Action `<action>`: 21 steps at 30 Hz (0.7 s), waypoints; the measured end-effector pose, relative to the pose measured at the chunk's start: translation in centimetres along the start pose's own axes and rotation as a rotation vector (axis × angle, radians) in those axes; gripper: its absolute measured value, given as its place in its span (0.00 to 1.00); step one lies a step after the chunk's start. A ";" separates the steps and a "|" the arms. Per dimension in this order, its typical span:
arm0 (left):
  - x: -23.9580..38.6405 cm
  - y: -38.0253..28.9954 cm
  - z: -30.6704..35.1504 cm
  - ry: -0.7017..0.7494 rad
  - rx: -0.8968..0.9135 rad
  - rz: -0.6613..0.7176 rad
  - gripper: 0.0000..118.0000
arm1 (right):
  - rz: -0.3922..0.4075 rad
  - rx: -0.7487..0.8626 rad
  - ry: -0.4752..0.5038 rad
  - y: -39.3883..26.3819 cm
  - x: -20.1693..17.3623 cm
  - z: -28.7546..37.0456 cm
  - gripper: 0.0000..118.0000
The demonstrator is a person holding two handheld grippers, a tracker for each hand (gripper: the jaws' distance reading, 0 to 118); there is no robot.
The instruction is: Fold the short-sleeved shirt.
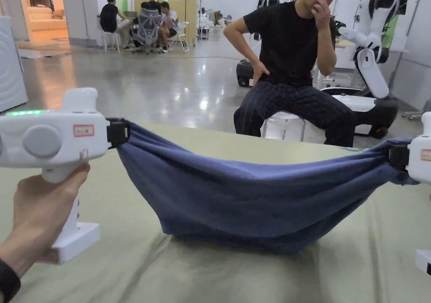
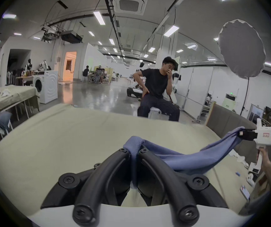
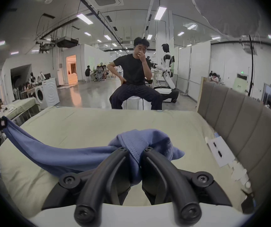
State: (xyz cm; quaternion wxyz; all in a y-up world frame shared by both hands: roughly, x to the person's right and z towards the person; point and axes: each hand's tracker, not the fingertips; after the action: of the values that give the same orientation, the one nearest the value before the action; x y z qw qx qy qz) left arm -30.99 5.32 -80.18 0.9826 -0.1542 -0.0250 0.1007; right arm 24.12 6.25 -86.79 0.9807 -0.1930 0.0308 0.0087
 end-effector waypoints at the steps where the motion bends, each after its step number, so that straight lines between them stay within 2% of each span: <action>1: -0.1 -1.6 1.3 -0.002 -0.027 -0.008 0.04 | 0.013 -0.010 0.004 -1.6 0.4 1.1 0.10; 3: -0.4 -5.4 4.3 -0.018 -0.092 -0.035 0.04 | 0.037 -0.036 -0.005 -5.6 1.0 4.2 0.10; 5: -0.6 -9.3 7.3 -0.042 -0.133 -0.065 0.04 | 0.027 -0.076 0.014 -9.2 1.8 7.0 0.10; 8: -1.4 -14.5 10.9 -0.024 -0.186 -0.049 0.04 | -0.090 -0.135 0.058 -14.7 2.5 11.1 0.10; 10: -1.6 -16.9 13.1 -0.020 -0.221 -0.030 0.04 | -0.108 -0.198 0.056 -17.7 2.6 13.4 0.10; 13: -1.8 -19.6 16.1 -0.005 -0.267 -0.003 0.04 | -0.091 -0.248 0.034 -21.9 2.4 16.7 0.10; 15: -2.0 -21.0 17.6 0.017 -0.291 0.004 0.04 | -0.146 -0.304 0.044 -24.5 3.0 17.8 0.10; 18: -2.2 -22.0 19.0 0.006 -0.321 0.024 0.04 | -0.152 -0.322 0.018 -26.4 2.9 19.3 0.10; 21: -2.3 -22.5 19.4 0.017 -0.331 0.033 0.04 | -0.111 -0.338 0.003 -27.1 2.4 19.5 0.10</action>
State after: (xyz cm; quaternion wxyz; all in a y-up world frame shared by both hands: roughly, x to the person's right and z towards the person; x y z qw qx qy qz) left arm -30.54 -10.34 -54.82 0.9422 -0.3151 -0.0305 0.1102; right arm 28.46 -11.42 -58.65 0.9331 -0.3568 0.0195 -0.0409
